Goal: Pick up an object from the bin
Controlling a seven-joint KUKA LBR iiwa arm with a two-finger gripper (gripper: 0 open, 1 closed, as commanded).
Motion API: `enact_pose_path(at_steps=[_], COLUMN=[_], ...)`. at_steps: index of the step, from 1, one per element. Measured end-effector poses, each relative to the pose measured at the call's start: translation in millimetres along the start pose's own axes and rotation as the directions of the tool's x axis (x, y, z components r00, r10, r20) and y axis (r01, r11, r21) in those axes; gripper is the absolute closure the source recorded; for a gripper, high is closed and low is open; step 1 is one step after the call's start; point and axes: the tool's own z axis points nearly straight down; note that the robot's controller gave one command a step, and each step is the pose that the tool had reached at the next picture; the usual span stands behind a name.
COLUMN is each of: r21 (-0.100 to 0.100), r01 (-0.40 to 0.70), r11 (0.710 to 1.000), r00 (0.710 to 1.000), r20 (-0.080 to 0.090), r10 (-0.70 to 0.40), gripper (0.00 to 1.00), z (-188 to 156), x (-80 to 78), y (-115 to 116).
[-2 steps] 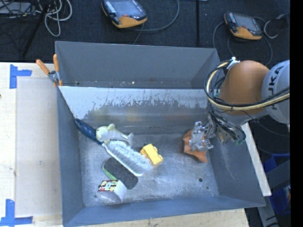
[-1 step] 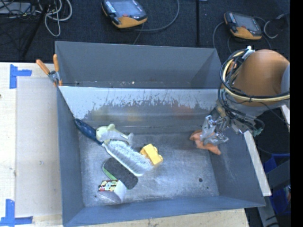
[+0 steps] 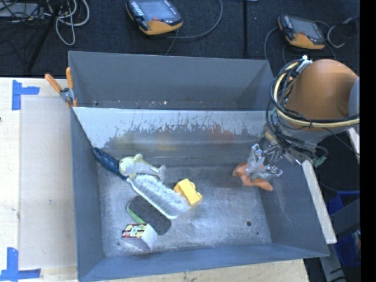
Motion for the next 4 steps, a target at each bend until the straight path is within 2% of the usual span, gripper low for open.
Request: enact_pose_path(at_steps=[1,2,3,4], r21=[-0.005,-0.002,0.002,-0.007], r01=[-0.219,-0.135,-0.019,0.080], r11=[0.976,0.991,1.000,0.997], r00=[0.976,0.991,1.000,0.997], r20=[-0.003,0.000,0.005,-0.002], r10=[0.219,0.135,0.019,-0.080], gripper=[1.00,1.00,1.00,1.00], z=[-23,-64,-77,-68], x=[4.3,-5.4,-9.7,-6.1], y=[24,23,23,35])
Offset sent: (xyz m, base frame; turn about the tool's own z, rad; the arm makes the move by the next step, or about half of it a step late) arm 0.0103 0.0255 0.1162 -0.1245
